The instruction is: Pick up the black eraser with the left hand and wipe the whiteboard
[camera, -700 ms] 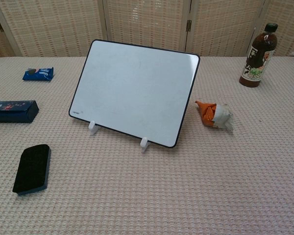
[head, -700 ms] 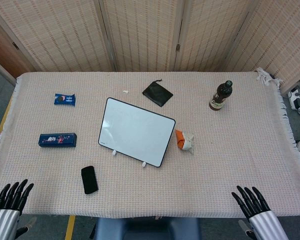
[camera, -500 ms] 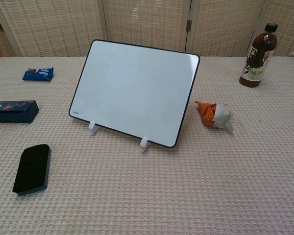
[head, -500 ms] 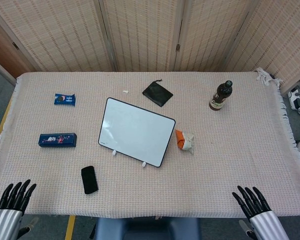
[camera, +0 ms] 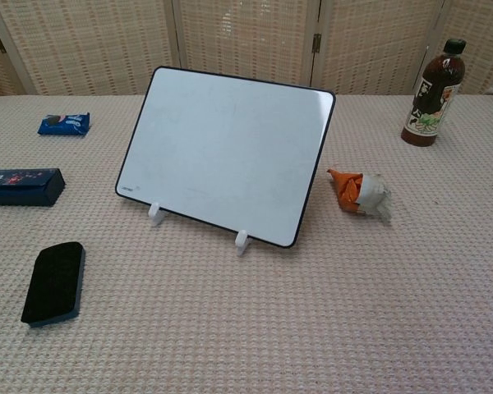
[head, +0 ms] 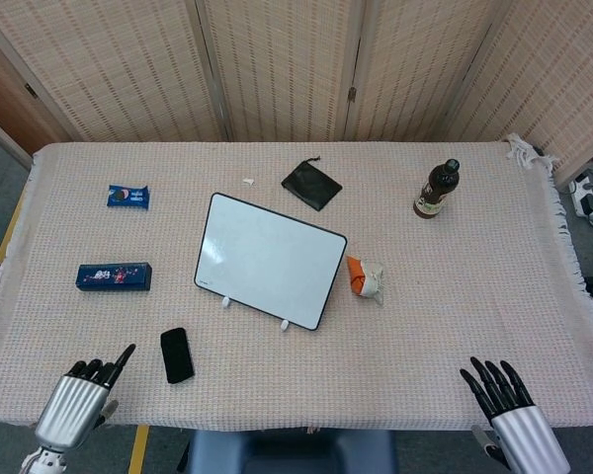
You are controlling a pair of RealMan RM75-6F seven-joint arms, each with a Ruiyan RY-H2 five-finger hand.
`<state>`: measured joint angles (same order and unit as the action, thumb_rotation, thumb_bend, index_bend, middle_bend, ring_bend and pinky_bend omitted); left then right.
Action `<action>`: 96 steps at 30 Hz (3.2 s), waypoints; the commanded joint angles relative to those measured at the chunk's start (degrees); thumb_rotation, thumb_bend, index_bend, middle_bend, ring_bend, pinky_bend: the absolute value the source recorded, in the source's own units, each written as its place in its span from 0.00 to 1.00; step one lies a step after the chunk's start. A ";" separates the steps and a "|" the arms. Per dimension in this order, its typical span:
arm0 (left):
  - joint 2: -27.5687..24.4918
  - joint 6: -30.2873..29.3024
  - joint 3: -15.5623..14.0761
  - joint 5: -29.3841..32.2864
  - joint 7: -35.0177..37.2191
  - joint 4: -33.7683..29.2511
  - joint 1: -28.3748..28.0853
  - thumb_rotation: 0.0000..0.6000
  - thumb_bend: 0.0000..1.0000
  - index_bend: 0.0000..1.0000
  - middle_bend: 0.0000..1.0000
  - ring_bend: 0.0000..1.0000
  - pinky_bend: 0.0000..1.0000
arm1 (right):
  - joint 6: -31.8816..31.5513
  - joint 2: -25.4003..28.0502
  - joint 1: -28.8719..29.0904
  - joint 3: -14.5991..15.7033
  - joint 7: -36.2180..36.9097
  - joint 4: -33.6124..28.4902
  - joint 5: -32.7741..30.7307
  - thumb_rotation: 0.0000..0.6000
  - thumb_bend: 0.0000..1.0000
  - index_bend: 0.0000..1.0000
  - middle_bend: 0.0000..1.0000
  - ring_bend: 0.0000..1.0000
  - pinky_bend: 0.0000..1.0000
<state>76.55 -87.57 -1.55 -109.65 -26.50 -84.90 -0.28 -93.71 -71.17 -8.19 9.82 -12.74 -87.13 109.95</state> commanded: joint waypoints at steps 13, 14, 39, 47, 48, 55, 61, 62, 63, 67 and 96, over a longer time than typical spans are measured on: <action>8.33 4.07 2.47 3.58 -2.86 9.95 -5.55 1.00 0.12 0.14 0.73 0.58 0.71 | 3.52 0.74 1.60 -1.07 0.47 -2.15 -4.02 1.00 0.32 0.00 0.00 0.00 0.00; 8.82 4.28 2.46 3.87 -2.70 10.32 -5.84 1.00 0.12 0.14 0.73 0.58 0.71 | 3.65 0.75 1.68 -1.17 0.58 -2.19 -4.29 1.00 0.32 0.00 0.00 0.00 0.00; 16.99 7.84 0.45 6.18 -2.45 13.55 -11.30 1.00 0.11 0.17 0.93 0.76 0.84 | 5.01 1.67 2.78 -1.89 2.33 -3.33 -7.36 1.00 0.32 0.00 0.00 0.00 0.00; 18.75 8.70 -0.13 6.60 -3.76 12.28 -12.42 1.00 0.11 0.17 0.93 0.76 0.84 | 4.17 1.98 2.56 -1.66 2.97 -3.23 -7.07 1.00 0.32 0.00 0.00 0.00 0.00; 18.99 8.70 -0.03 6.62 -3.83 12.09 -12.62 1.00 0.11 0.17 0.93 0.76 0.84 | 4.18 2.02 2.59 -1.65 3.00 -3.26 -7.06 1.00 0.32 0.00 0.00 0.00 0.00; 21.68 11.26 1.99 9.08 -3.68 12.98 -15.04 1.00 0.11 0.17 0.93 0.76 0.84 | 3.83 2.29 2.53 -1.59 3.45 -3.34 -7.06 1.00 0.32 0.00 0.00 0.00 0.00; 22.35 13.24 3.49 11.57 -2.31 10.82 -16.94 1.00 0.11 0.19 0.94 0.77 0.85 | 3.86 2.33 2.55 -2.01 3.43 -3.45 -7.89 1.00 0.32 0.00 0.00 0.00 0.00; 21.84 13.80 3.55 11.91 -1.96 9.20 -17.34 1.00 0.11 0.19 0.95 0.77 0.85 | 4.00 2.30 2.59 -2.11 3.34 -3.46 -8.10 1.00 0.32 0.00 0.00 0.00 0.00; 21.15 14.75 3.55 12.56 -1.68 7.48 -17.65 1.00 0.11 0.20 0.95 0.78 0.86 | 4.15 2.28 2.64 -2.14 3.30 -3.51 -8.24 1.00 0.32 0.00 0.00 0.00 0.00; 15.41 21.38 4.44 18.42 -4.14 -2.88 -19.17 1.00 0.12 0.25 0.97 0.80 0.88 | 4.33 2.40 2.71 -2.10 3.38 -3.70 -8.37 1.00 0.32 0.00 0.00 0.00 0.00; 3.31 36.86 5.87 38.67 0.69 -10.60 -29.46 1.00 0.23 0.33 0.99 0.82 0.89 | 5.88 2.25 3.05 -2.15 2.53 -4.21 -9.81 1.00 0.32 0.00 0.00 0.00 0.00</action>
<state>79.78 -50.90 4.38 -71.17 -26.21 -95.79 -29.43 -87.84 -68.91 -5.15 7.68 -10.20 -91.33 100.16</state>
